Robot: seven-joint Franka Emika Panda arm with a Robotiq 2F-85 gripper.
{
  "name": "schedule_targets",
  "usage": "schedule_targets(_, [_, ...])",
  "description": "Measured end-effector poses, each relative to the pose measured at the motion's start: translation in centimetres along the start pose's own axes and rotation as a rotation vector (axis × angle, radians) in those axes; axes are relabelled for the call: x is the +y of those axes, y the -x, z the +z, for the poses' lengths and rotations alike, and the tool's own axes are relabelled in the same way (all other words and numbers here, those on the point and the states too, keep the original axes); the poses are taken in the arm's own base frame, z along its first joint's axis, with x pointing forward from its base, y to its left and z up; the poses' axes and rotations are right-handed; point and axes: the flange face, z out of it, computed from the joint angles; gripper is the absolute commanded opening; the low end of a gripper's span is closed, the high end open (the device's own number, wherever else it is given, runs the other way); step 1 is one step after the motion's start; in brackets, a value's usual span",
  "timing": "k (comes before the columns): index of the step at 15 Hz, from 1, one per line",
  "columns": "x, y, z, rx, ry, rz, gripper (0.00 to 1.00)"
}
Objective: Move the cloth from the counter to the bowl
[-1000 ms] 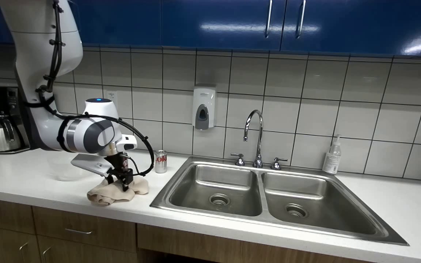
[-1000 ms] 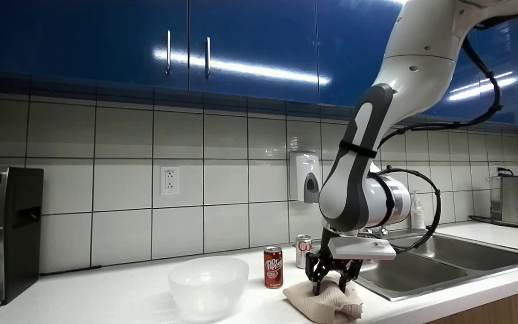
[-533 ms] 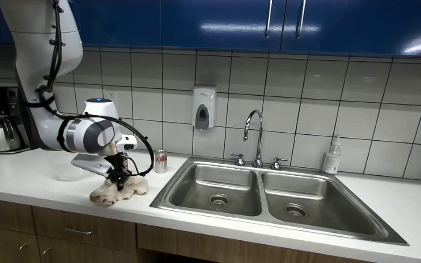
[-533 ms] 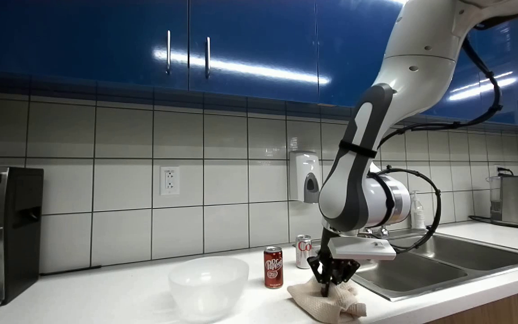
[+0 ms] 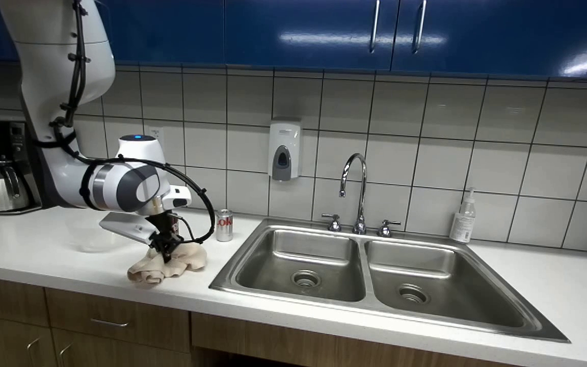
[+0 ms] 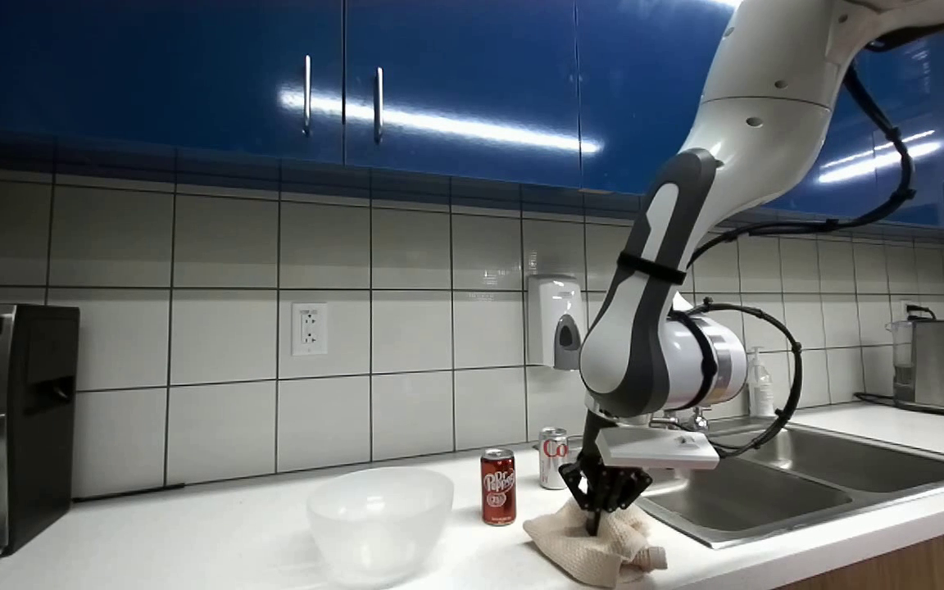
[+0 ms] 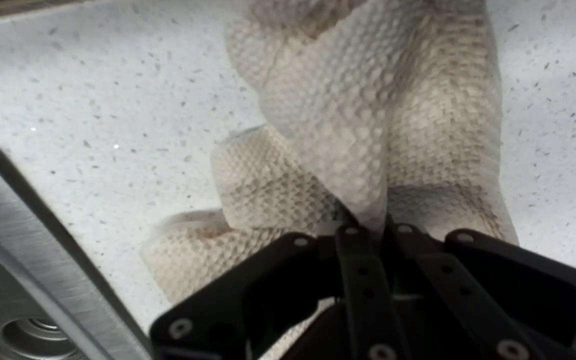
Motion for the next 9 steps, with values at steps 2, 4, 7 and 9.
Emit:
schedule_targets(2, [-0.2,-0.7,-1.1,0.024,-0.007,0.0,0.01])
schedule_targets(4, [-0.5,-1.6,-2.9,0.06,-0.02,0.0,0.01])
schedule_targets(7, [-1.1,-2.7,-6.2,0.121,-0.043,-0.001,0.01])
schedule_targets(9, [-1.5,-3.2,-8.5,0.161,-0.056,-0.005,0.01])
